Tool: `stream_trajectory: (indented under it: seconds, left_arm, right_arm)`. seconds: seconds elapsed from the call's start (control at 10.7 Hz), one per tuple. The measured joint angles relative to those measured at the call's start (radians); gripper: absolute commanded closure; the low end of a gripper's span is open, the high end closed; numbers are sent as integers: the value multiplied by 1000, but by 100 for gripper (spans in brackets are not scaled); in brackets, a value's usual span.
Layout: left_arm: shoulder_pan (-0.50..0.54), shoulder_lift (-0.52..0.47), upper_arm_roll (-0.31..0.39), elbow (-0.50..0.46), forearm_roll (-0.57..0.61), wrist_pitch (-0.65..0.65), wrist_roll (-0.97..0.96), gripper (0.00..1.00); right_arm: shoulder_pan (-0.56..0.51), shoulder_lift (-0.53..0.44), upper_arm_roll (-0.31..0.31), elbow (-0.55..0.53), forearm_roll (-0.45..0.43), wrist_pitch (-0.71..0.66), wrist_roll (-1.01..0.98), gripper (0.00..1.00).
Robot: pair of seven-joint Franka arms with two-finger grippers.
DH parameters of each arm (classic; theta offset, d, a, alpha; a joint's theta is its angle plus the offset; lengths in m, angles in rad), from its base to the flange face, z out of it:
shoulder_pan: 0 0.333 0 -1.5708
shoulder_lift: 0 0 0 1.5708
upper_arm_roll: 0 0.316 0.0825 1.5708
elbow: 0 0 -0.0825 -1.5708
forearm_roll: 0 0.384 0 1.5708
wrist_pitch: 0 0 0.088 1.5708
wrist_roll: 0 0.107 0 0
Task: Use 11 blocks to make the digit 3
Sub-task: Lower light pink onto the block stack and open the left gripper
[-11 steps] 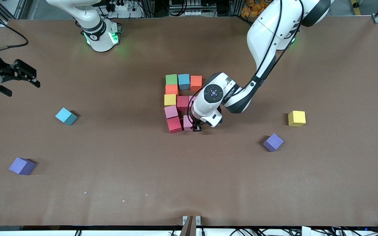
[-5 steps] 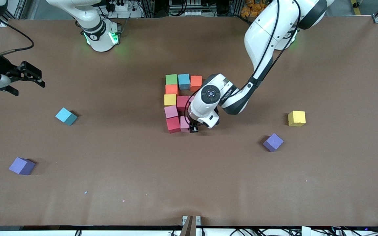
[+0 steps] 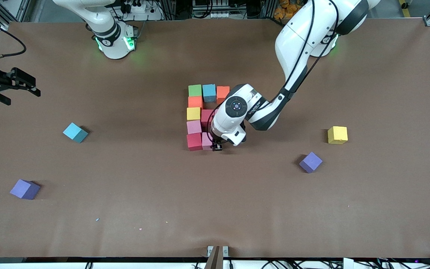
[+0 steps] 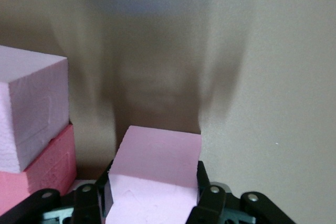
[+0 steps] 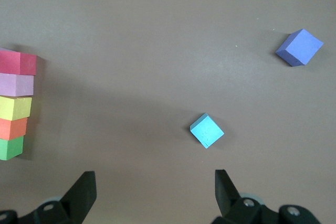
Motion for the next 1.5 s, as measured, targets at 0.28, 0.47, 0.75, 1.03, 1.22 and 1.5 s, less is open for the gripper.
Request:
stream_trajectory:
  seconds: [0.28, 0.47, 0.75, 1.03, 1.22, 1.5]
  left_arm:
    - [-5, 3, 1, 5, 0, 2, 0, 91]
    - [-5, 4, 1, 5, 0, 2, 0, 88]
    - [-5, 4, 1, 6, 0, 2, 24, 0]
    - [-10, 25, 1, 6, 0, 18, 40, 0]
    - [-11, 23, 1, 20, 0, 24, 41, 0]
    - [-11, -13, -1, 35, 0, -45, 42, 0]
  right_arm:
    - [0, -1, 17, 3, -4, 0, 21, 0]
    - [0, 0, 40, 8, -16, 0, 39, 0]
    - [0, -1, 45, 26, -18, 0, 43, 0]
    - [0, 0, 45, 37, -21, -3, 44, 0]
    - [0, 2, 48, 62, -23, -35, 54, 0]
    - [0, 33, 51, 113, -29, -42, 62, 0]
